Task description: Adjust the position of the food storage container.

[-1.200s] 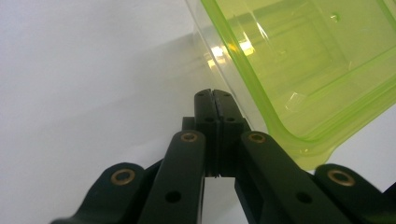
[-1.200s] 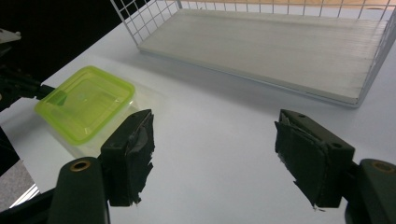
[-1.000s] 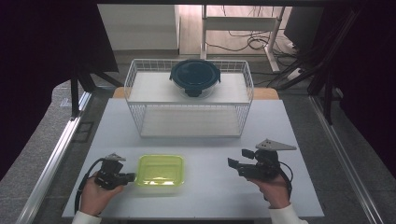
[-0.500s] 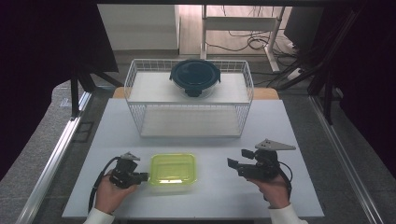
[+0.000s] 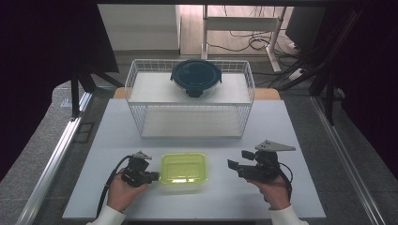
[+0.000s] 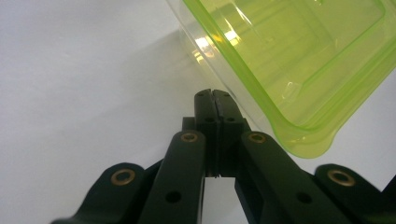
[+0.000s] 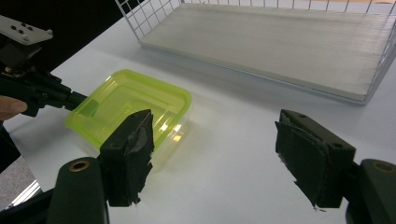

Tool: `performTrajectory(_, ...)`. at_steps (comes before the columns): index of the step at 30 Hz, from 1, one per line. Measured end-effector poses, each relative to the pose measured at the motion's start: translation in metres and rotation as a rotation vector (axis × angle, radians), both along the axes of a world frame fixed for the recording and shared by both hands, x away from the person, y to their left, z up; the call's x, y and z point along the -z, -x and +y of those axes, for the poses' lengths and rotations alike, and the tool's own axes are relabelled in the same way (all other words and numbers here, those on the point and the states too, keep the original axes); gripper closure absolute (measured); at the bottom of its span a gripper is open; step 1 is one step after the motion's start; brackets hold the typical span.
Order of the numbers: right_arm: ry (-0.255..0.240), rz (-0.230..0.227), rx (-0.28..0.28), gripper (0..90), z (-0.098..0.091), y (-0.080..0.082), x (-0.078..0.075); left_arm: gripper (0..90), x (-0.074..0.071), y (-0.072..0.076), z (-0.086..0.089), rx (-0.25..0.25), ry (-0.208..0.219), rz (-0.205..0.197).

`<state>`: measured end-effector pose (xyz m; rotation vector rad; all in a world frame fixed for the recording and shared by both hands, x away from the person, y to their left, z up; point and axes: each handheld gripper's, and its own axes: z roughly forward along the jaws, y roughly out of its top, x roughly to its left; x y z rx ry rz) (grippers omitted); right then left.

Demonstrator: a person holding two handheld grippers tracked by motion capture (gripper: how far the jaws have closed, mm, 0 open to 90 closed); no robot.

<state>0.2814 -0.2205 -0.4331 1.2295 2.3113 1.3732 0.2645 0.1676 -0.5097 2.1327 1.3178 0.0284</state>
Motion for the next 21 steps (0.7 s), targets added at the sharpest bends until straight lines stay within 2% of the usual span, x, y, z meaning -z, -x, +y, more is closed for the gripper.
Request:
performTrajectory(4, 0.002, 0.000, 0.000, 27.6, 0.001, 0.000, 0.000, 89.7, 0.002, -0.002, -0.008, 0.008, 0.003, 0.006)
performTrajectory(13, -0.006, 0.001, 0.008, 26.6, 0.003, 0.002, -0.001, 89.7, 0.004, -0.003, -0.009, 0.006, 0.010, 0.001)
performTrajectory(18, -0.014, -0.009, 0.007, 26.6, 0.004, 0.003, -0.004, 89.6, 0.002, 0.000, -0.003, -0.003, 0.013, -0.017)
performTrajectory(21, -0.016, -0.012, -0.001, 26.6, 0.005, 0.003, -0.005, 89.6, -0.003, 0.003, 0.005, -0.021, 0.035, -0.036)
